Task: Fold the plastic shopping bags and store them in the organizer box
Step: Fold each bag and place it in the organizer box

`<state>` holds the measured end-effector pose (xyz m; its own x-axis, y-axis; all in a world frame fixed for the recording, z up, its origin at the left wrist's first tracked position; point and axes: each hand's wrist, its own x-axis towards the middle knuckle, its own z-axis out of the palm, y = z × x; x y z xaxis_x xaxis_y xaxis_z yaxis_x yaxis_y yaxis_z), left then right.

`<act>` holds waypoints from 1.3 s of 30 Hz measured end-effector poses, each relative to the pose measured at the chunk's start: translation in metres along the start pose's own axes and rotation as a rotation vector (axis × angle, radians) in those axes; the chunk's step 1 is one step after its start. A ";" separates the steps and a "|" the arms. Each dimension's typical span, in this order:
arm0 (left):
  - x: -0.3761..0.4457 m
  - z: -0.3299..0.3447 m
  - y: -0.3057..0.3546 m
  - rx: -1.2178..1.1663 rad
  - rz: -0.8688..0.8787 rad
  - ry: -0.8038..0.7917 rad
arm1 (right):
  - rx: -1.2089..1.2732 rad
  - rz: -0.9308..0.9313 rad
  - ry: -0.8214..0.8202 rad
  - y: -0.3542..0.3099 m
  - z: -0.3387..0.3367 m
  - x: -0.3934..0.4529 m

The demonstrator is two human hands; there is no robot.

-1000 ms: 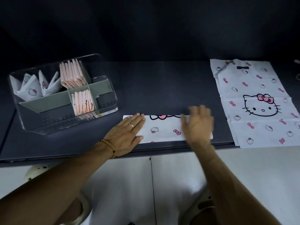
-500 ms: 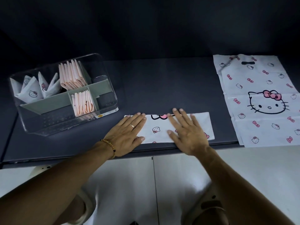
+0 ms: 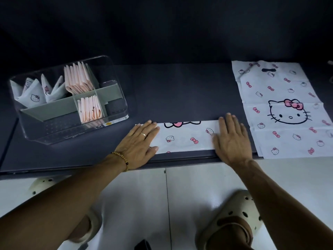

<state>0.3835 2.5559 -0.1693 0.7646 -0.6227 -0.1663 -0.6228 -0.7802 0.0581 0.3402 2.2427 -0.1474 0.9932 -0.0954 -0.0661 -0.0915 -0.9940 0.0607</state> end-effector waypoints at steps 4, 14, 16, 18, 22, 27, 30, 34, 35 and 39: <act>-0.017 -0.003 0.022 0.034 -0.179 0.065 | 0.103 -0.192 0.150 -0.053 -0.008 -0.027; -0.060 -0.009 0.017 -0.106 -0.012 0.000 | 0.202 -0.204 -0.001 -0.088 -0.010 -0.053; -0.056 -0.015 0.019 -0.163 -0.049 0.028 | 0.255 -0.300 0.007 -0.102 -0.013 -0.053; -0.049 -0.024 0.024 -0.238 -0.105 0.055 | 0.334 -0.350 0.053 -0.118 -0.016 -0.055; -0.036 -0.047 0.024 -0.495 -0.314 -0.004 | 0.540 -0.199 0.115 -0.126 -0.019 -0.053; -0.031 -0.066 0.003 -1.348 -0.330 -0.087 | 1.013 0.145 -0.216 -0.107 -0.033 -0.026; -0.017 -0.058 0.009 -1.350 -0.379 -0.044 | 1.101 0.210 -0.284 -0.101 -0.033 -0.022; 0.004 -0.039 0.027 -1.001 -0.535 0.056 | 1.144 0.340 -0.242 -0.104 -0.026 -0.012; 0.008 -0.036 0.031 -0.953 -0.581 0.079 | 1.119 0.393 -0.201 -0.105 -0.024 -0.008; 0.024 -0.031 0.038 -0.814 -0.669 0.080 | 0.929 0.507 -0.103 -0.107 -0.017 -0.001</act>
<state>0.3829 2.5097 -0.1409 0.9384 -0.0296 -0.3444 0.2061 -0.7520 0.6261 0.3503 2.3502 -0.1370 0.8168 -0.4710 -0.3333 -0.5551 -0.4841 -0.6764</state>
